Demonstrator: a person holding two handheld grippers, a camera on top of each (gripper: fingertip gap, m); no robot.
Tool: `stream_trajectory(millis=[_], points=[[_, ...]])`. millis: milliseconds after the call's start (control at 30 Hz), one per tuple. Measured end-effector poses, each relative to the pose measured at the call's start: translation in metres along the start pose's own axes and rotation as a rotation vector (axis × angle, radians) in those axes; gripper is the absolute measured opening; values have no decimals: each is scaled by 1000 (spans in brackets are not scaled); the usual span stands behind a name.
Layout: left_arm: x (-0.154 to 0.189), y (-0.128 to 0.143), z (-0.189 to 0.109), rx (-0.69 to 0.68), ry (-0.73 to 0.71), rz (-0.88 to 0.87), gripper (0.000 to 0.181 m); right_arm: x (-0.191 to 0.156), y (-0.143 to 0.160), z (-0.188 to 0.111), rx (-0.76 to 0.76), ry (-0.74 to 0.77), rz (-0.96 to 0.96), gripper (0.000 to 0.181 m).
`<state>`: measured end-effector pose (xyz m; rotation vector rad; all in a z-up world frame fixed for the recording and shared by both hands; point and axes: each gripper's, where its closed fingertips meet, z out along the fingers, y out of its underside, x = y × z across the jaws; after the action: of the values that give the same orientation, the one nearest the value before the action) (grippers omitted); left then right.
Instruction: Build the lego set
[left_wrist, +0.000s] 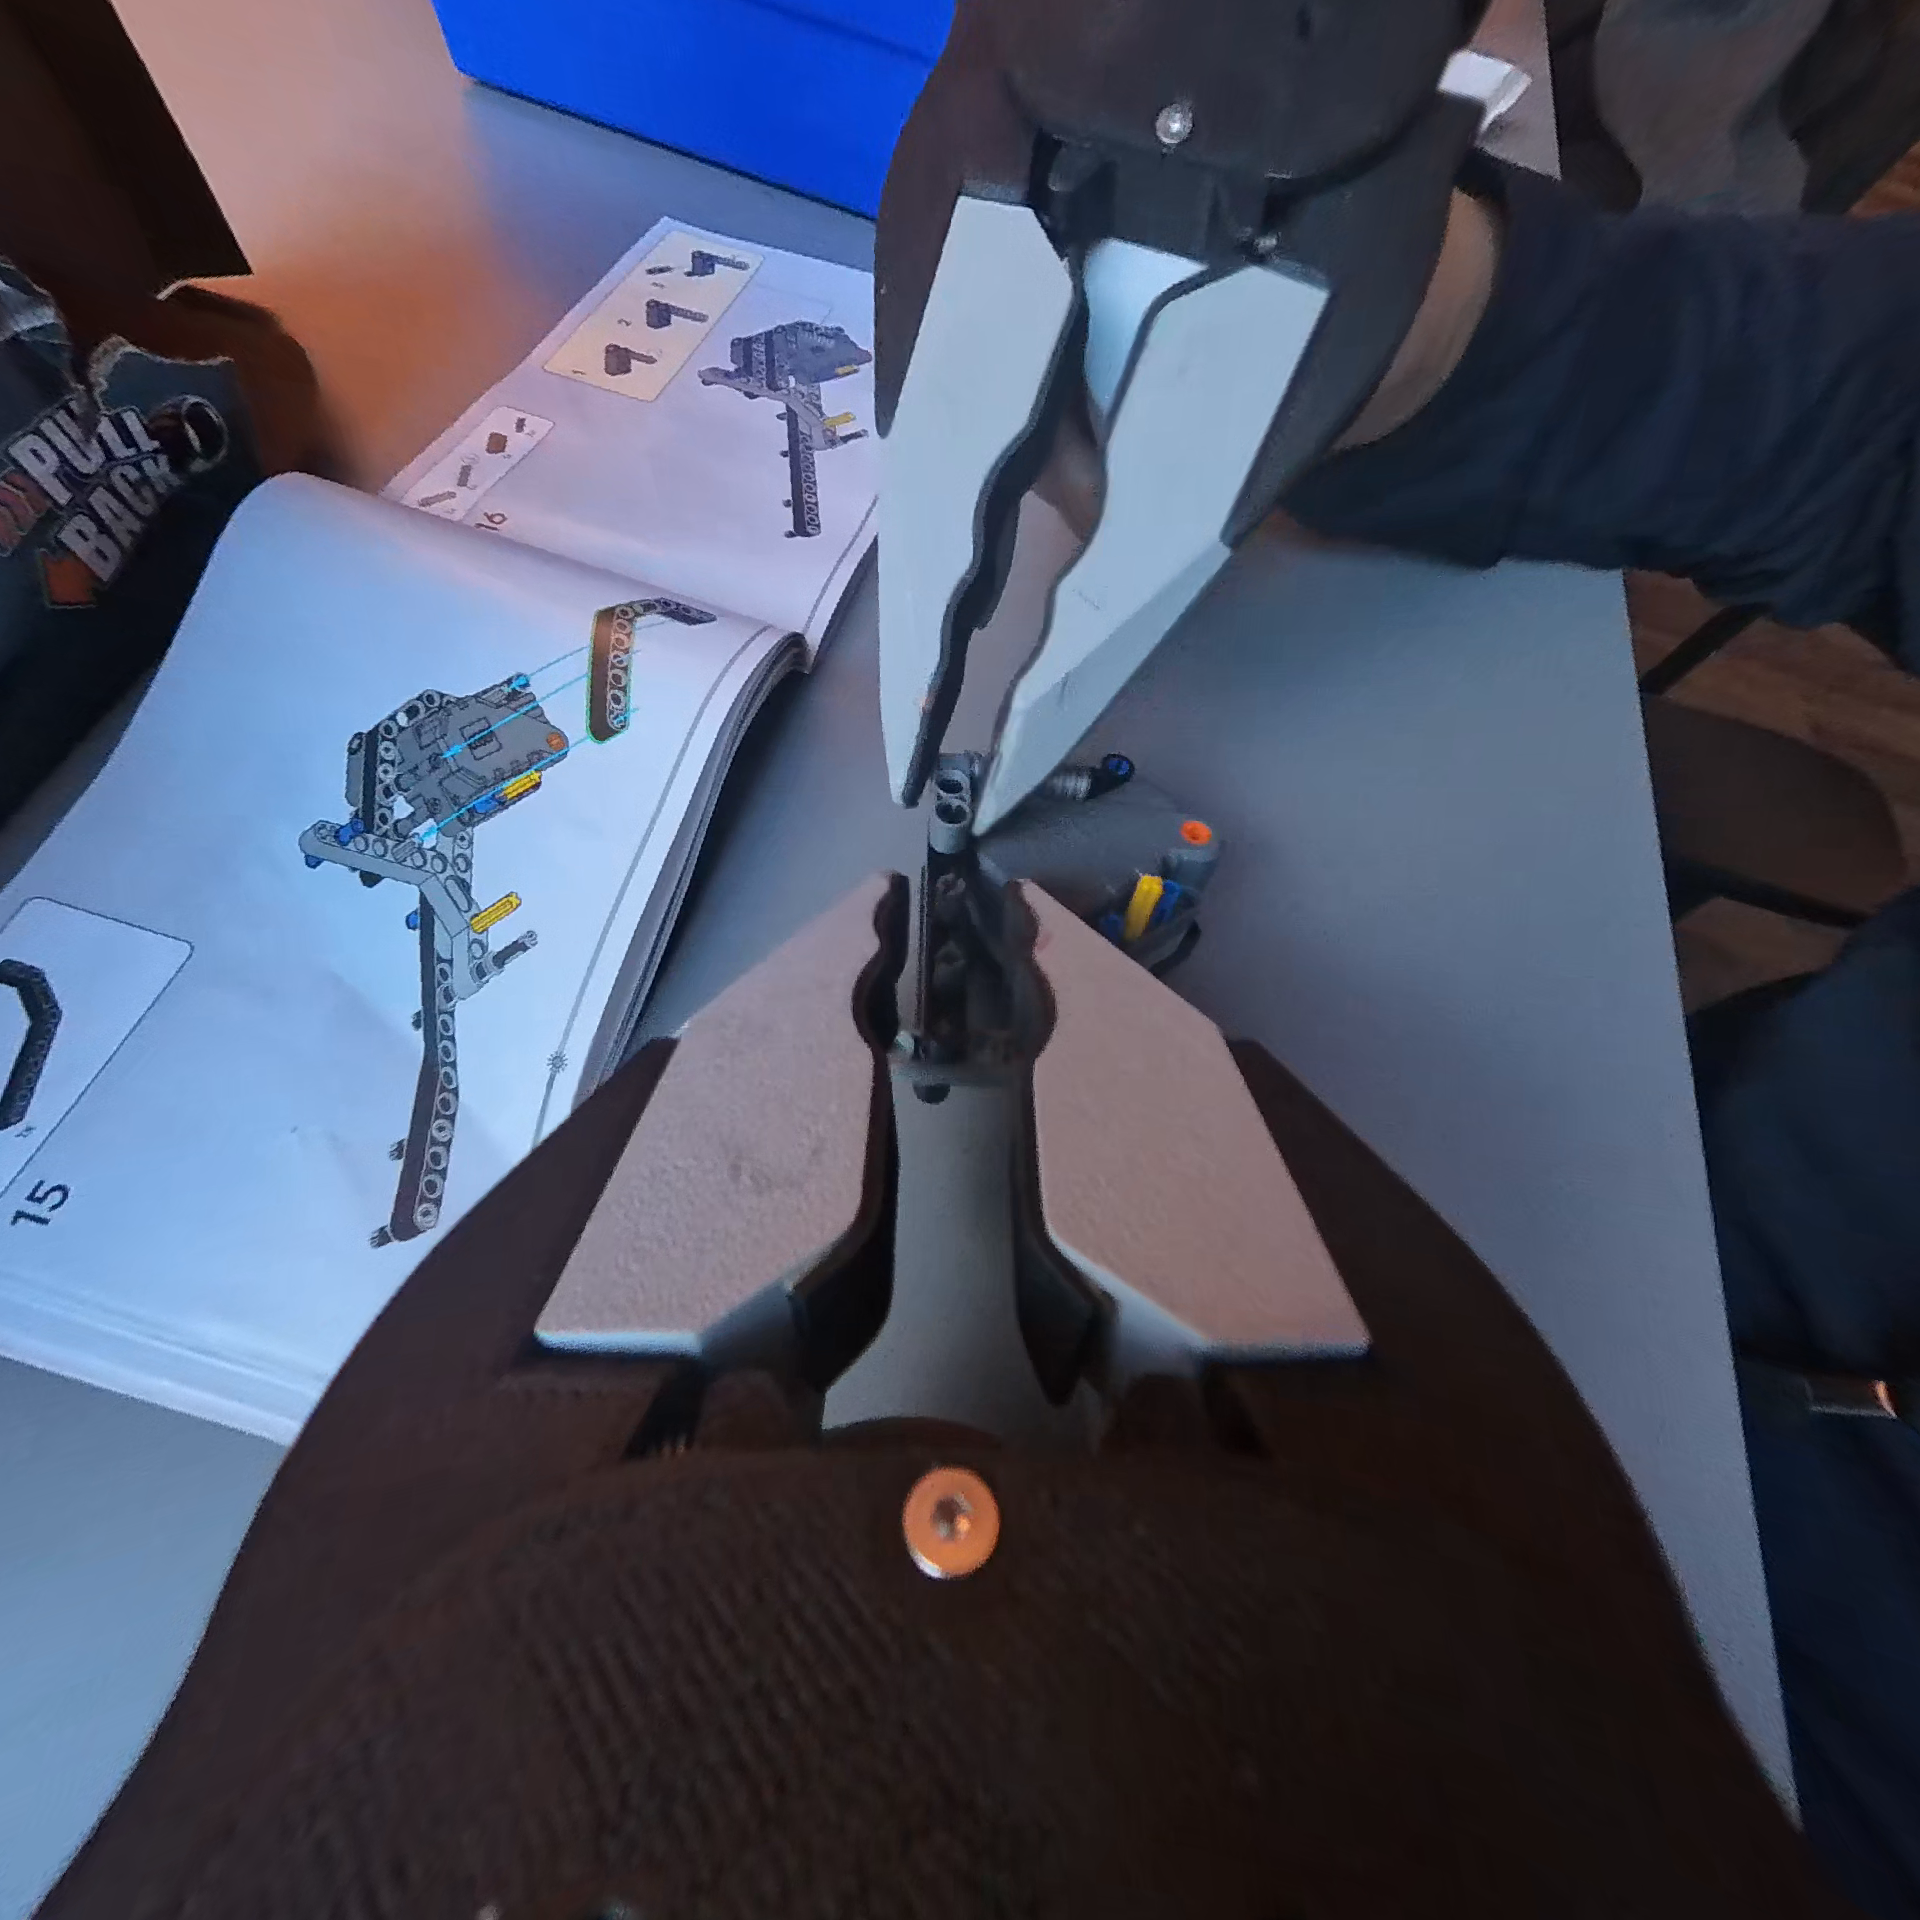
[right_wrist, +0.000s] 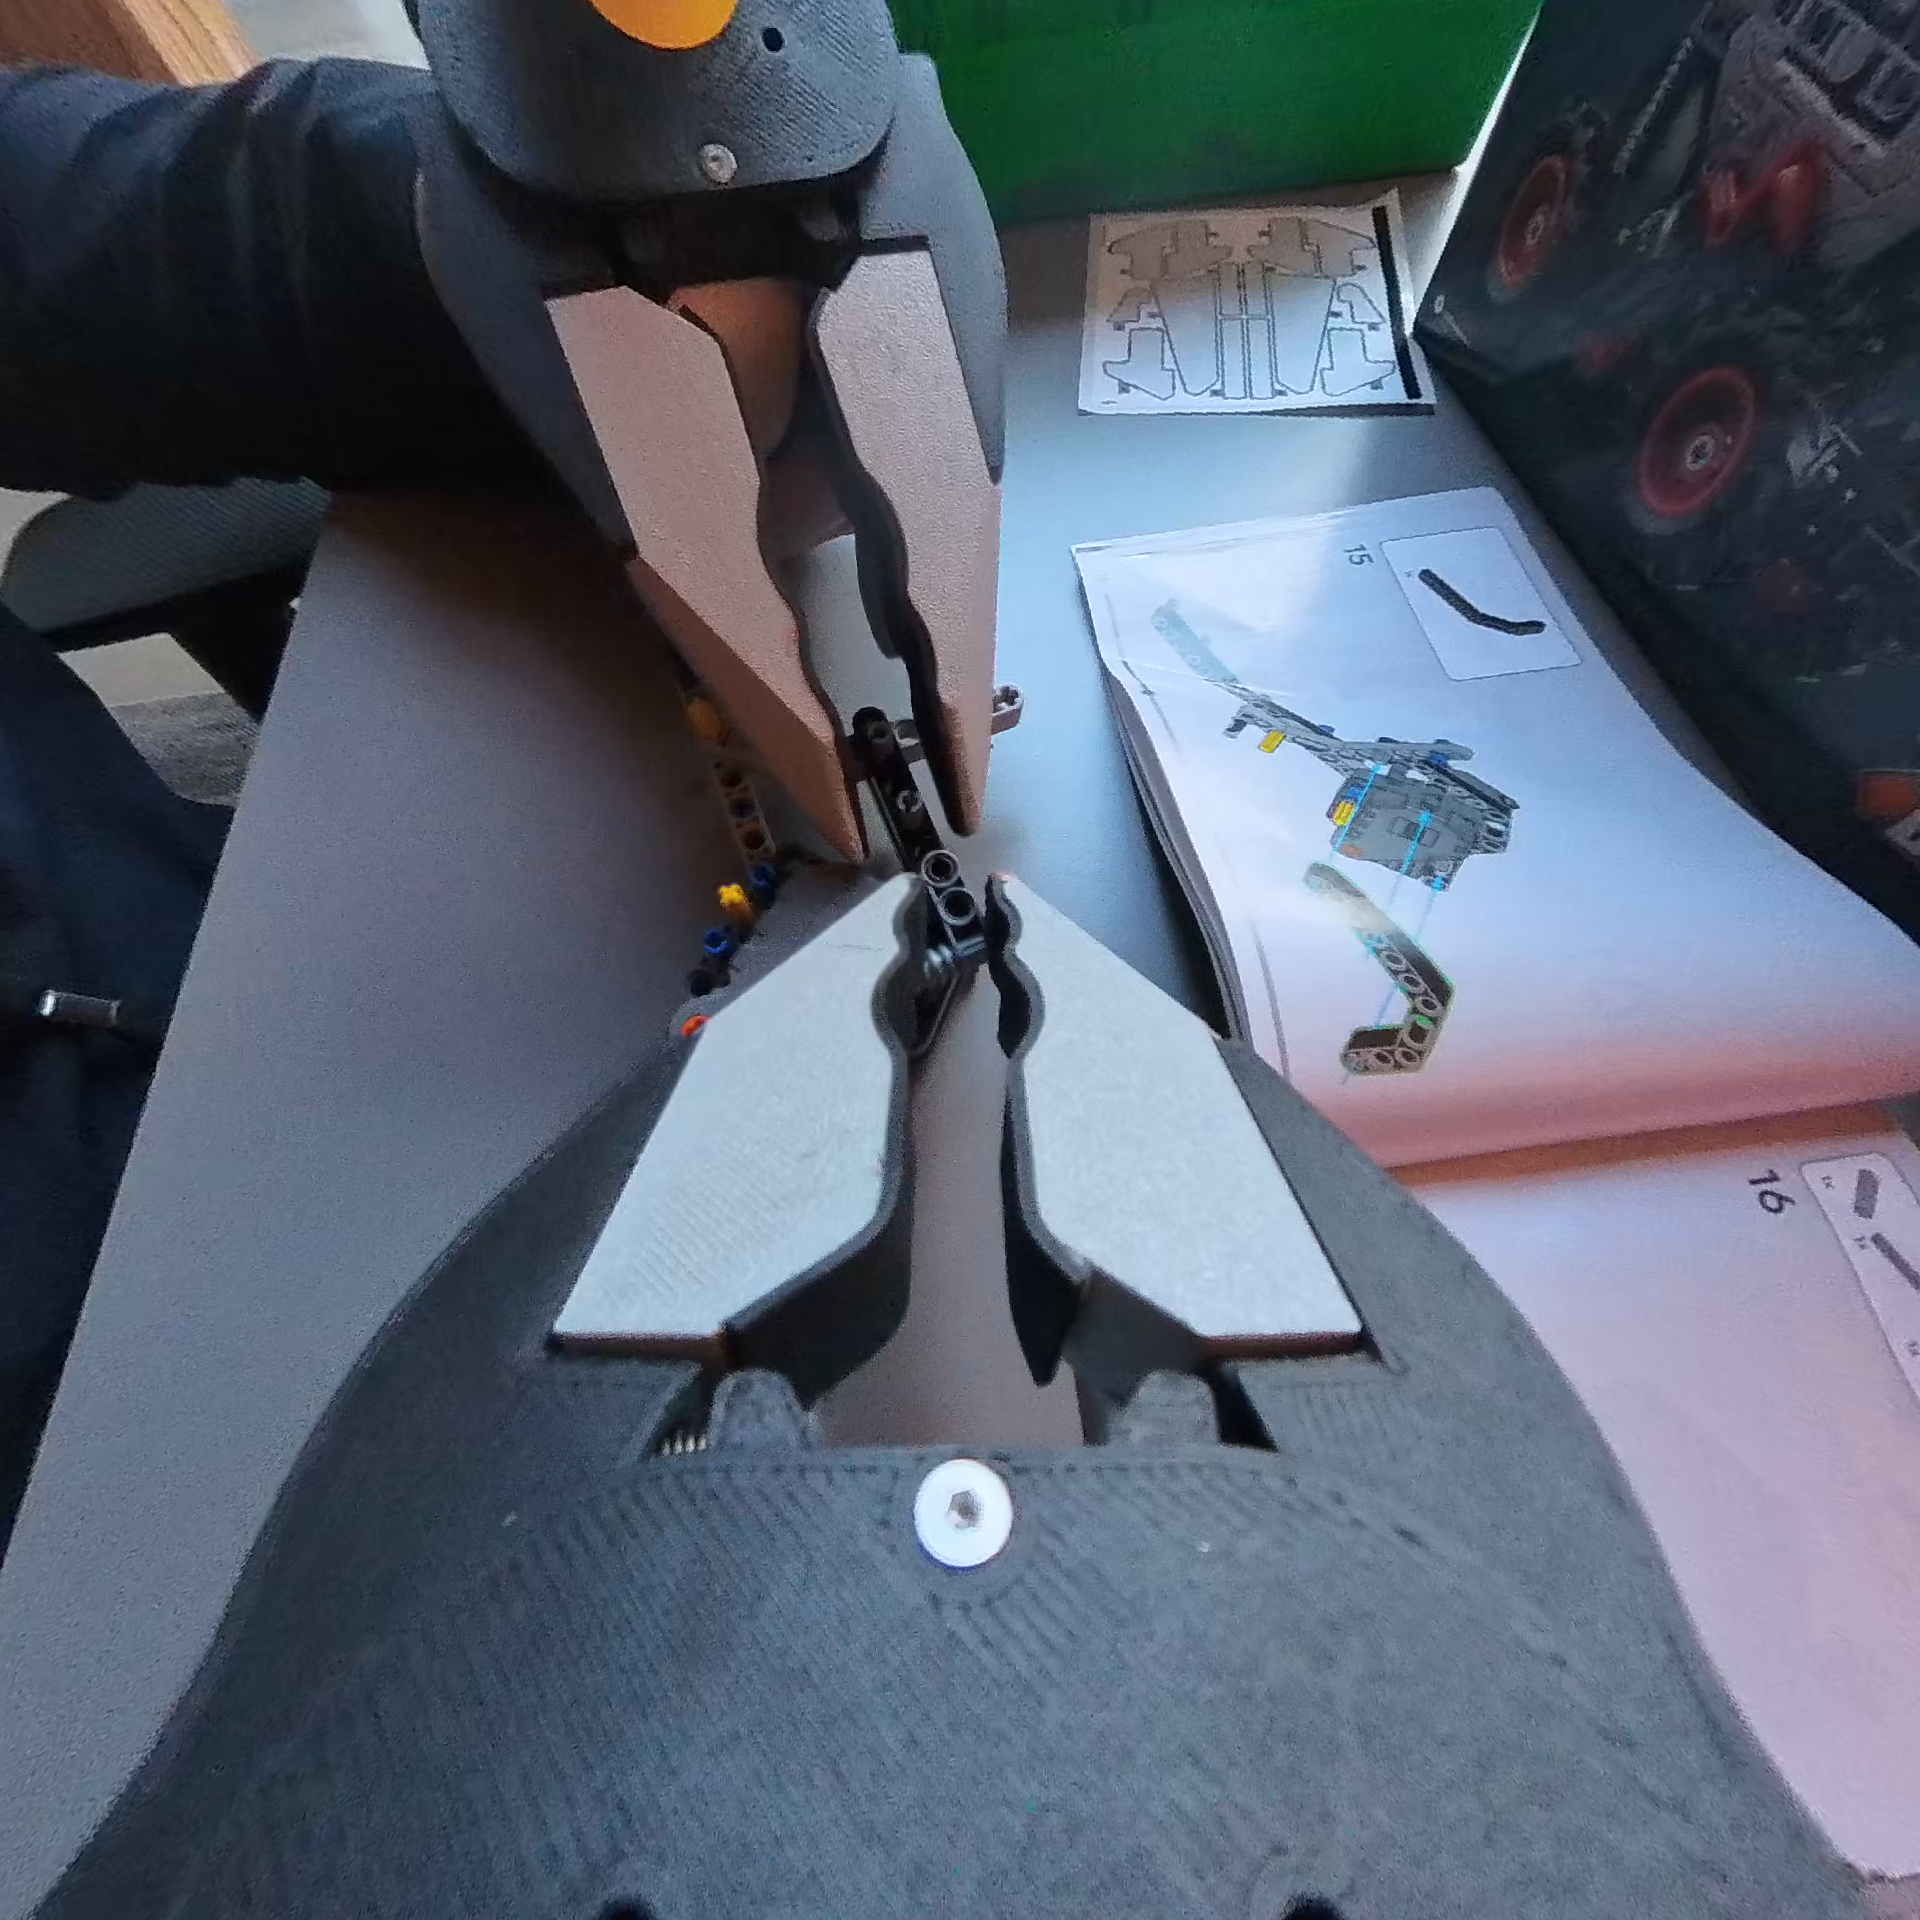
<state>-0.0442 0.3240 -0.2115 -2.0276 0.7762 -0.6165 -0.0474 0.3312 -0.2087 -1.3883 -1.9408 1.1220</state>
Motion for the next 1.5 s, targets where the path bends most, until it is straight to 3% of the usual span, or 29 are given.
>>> stream_trajectory(millis=[300, 400, 500, 633, 733, 1233, 1500], points=[[4, -4, -2, 37, 100, -106, 9, -3, -1, 4, -32, 62, -114, 8], [2, 0, 0, 6, 74, -86, 4, -6, -1, 5, -41, 61, -143, 7], [-5, 1, -1, -5, 4, -25, 18, -6, -1, 5, -51, 69, -177, 7], [-5, 4, -2, -27, 2, -12, 22, -9, -1, 5, -59, 59, -189, 7], [5, 13, 1, -76, 68, -2, 6, -11, -1, 6, -49, 42, -177, 6], [7, 12, 2, -76, 52, 39, 6, -13, 0, 6, -39, 30, -226, 7], [9, 12, 4, -77, 48, 60, 6, -15, 3, 6, -116, 48, -282, 7]])
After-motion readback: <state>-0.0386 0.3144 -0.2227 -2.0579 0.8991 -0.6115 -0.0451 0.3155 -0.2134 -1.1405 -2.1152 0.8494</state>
